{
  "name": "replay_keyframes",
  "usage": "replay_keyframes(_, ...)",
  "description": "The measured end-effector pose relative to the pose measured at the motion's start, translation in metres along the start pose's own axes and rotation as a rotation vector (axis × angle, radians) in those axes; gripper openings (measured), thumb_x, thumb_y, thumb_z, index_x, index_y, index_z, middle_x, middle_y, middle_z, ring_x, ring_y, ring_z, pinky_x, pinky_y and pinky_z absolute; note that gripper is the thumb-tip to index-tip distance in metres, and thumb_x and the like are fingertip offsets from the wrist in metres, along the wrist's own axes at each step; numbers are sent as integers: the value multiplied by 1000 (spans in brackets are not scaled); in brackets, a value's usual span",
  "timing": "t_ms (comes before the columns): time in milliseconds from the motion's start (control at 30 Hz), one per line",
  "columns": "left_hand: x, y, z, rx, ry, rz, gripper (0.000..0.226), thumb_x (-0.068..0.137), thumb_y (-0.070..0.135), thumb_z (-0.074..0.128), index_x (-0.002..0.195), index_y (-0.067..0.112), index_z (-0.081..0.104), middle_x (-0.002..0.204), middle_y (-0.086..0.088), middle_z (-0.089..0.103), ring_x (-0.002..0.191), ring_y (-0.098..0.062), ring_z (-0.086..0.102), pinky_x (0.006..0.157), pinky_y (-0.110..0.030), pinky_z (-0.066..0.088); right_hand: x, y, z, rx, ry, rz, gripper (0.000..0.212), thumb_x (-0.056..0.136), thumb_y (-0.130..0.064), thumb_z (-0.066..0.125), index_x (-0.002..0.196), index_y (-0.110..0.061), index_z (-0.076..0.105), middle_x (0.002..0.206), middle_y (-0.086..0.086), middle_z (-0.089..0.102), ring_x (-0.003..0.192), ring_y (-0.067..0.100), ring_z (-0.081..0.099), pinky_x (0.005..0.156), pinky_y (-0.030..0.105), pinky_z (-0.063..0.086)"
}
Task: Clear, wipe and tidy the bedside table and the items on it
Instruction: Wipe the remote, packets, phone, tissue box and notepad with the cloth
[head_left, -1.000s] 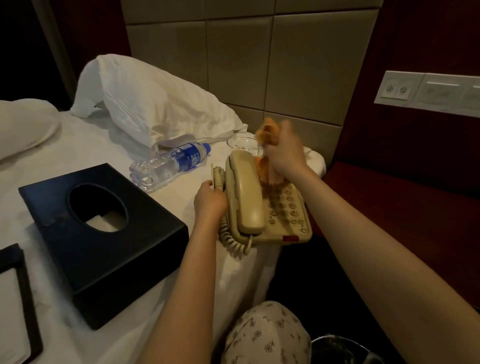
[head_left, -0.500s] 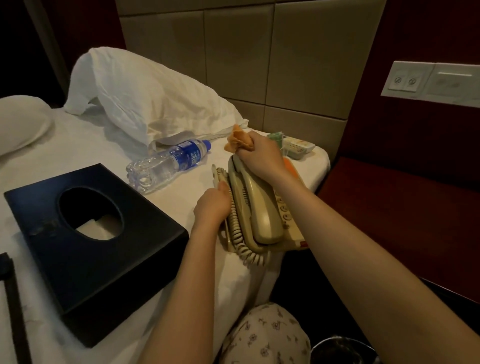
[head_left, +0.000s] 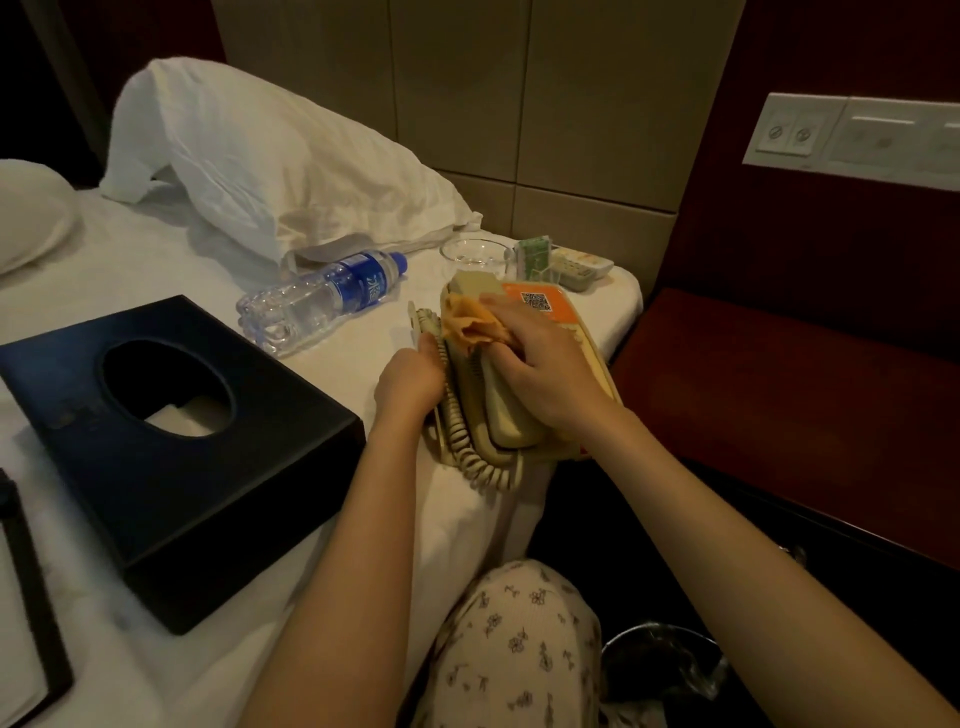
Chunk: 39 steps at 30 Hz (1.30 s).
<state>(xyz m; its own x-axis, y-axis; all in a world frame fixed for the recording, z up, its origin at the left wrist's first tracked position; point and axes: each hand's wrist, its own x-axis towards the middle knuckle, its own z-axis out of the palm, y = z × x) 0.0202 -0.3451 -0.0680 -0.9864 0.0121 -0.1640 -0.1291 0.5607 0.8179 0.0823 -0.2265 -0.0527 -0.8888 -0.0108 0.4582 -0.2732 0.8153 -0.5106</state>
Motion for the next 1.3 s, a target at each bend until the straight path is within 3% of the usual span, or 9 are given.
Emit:
replay_keyframes(233, 2, -1, 0, -115, -35, -23, 59, 100, 45, 22, 127, 0, 49, 124, -21, 56, 114, -34, 53, 102, -44, 42, -45, 10, 5, 34, -24, -149, 47, 85, -13, 42, 131, -10, 53, 143, 6, 45, 139, 18, 29, 114, 33, 21)
replay_keyframes(433, -1, 0, -2, -208, -71, -3, 58, 100, 44, 22, 131, 1, 46, 127, -19, 54, 115, -32, 53, 100, -41, 43, -68, 15, 10, 69, 57, -183, 52, 79, -11, 36, 127, -6, 56, 138, 7, 48, 135, 16, 31, 115, 18, 17)
replay_keyframes(600, -3, 1, -1, -272, -125, 9, 58, 101, 43, 19, 129, 1, 47, 121, -20, 57, 107, -31, 57, 93, -41, 47, -88, 19, 14, 89, 128, -238, 47, 78, -5, 43, 123, -3, 58, 134, 7, 49, 133, 21, 37, 116, 27, 24)
replay_keyframes(700, 1, -1, 0, -298, -147, 4, 56, 101, 44, 20, 123, 3, 50, 107, -16, 60, 90, -25, 59, 74, -35, 50, -87, 14, 6, 84, 267, -239, 36, 76, -3, 49, 108, 3, 65, 113, 15, 65, 112, 18, 53, 100, 27, 41)
replay_keyframes(800, 6, -3, 2, -360, -164, -32, 57, 100, 45, 22, 120, 2, 52, 106, -17, 62, 94, -28, 60, 84, -38, 51, -46, -11, -13, 20, 397, -180, 29, 72, 4, 55, 97, 2, 68, 95, 16, 68, 90, 19, 57, 77, 22, 43)
replay_keyframes(933, 9, -3, 2, -444, -167, -82, 47, 100, 37, 25, 117, 2, 52, 103, -17, 60, 95, -30, 58, 85, -39, 49, 45, -56, -15, -141, 106, 84, 22, 87, -13, 54, 107, -12, 65, 99, 4, 63, 91, 18, 57, 72, 23, 43)
replay_keyframes(1100, 4, 3, 2, -646, -215, -109, 32, 102, 27, 30, 104, 9, 56, 84, -10, 59, 74, -20, 57, 64, -31, 48, 99, -68, 19, -613, -50, 78, 21, 91, -14, 54, 112, -10, 58, 112, 9, 62, 103, 25, 58, 72, 29, 39)
replay_keyframes(1200, 4, 0, 6, -605, -185, -68, 36, 102, 16, 31, 132, 4, 46, 122, -16, 56, 115, -33, 55, 91, -40, 47, 97, -67, 32, -569, -173, 112, 27, 92, -12, 54, 118, -8, 55, 118, 9, 59, 106, 23, 57, 78, 27, 42)
replay_keyframes(1300, 8, -4, 7, -640, -209, -57, 25, 100, 19, 36, 108, 7, 57, 96, -13, 58, 100, -31, 57, 98, -39, 41, 93, -69, 28, -540, -259, 134, 22, 92, -12, 52, 114, -7, 56, 106, 7, 59, 90, 20, 51, 74, 26, 41)
